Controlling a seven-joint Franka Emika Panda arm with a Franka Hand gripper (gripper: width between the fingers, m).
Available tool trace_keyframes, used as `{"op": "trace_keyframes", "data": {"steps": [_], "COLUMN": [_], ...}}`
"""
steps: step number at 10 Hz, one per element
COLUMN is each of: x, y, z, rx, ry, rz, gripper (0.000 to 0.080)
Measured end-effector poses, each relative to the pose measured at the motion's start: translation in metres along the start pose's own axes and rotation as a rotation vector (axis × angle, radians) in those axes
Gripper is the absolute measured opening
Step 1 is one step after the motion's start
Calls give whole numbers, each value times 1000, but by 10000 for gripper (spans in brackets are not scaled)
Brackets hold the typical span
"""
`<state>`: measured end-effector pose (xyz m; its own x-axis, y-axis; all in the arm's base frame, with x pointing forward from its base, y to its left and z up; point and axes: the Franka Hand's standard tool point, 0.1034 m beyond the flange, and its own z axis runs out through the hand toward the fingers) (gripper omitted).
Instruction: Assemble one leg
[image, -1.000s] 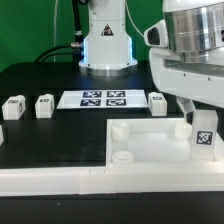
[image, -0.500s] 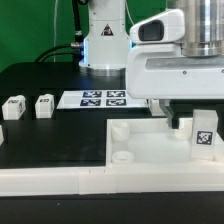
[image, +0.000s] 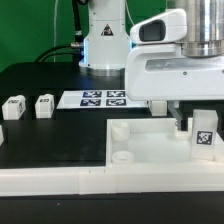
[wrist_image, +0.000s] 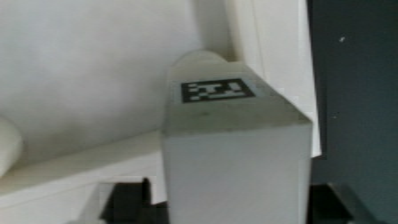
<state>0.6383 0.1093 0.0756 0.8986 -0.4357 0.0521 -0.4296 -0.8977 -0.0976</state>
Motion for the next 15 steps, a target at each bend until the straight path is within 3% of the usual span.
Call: {"op": "trace_keyframes", "data": {"steps": [4, 7, 9, 11, 14, 15], "x": [0, -5, -12, -12, -12, -12], "y": [7, 13, 8, 9, 9, 8], "z": [1, 1, 0, 0, 0, 0], "rx": [-7, 21, 42, 38, 41, 41], "ry": [-15, -54, -97, -105, -105, -103], "rz": [457, 917, 1267, 1425, 1369, 1344], "gripper": [294, 294, 295, 295, 295, 490]}}
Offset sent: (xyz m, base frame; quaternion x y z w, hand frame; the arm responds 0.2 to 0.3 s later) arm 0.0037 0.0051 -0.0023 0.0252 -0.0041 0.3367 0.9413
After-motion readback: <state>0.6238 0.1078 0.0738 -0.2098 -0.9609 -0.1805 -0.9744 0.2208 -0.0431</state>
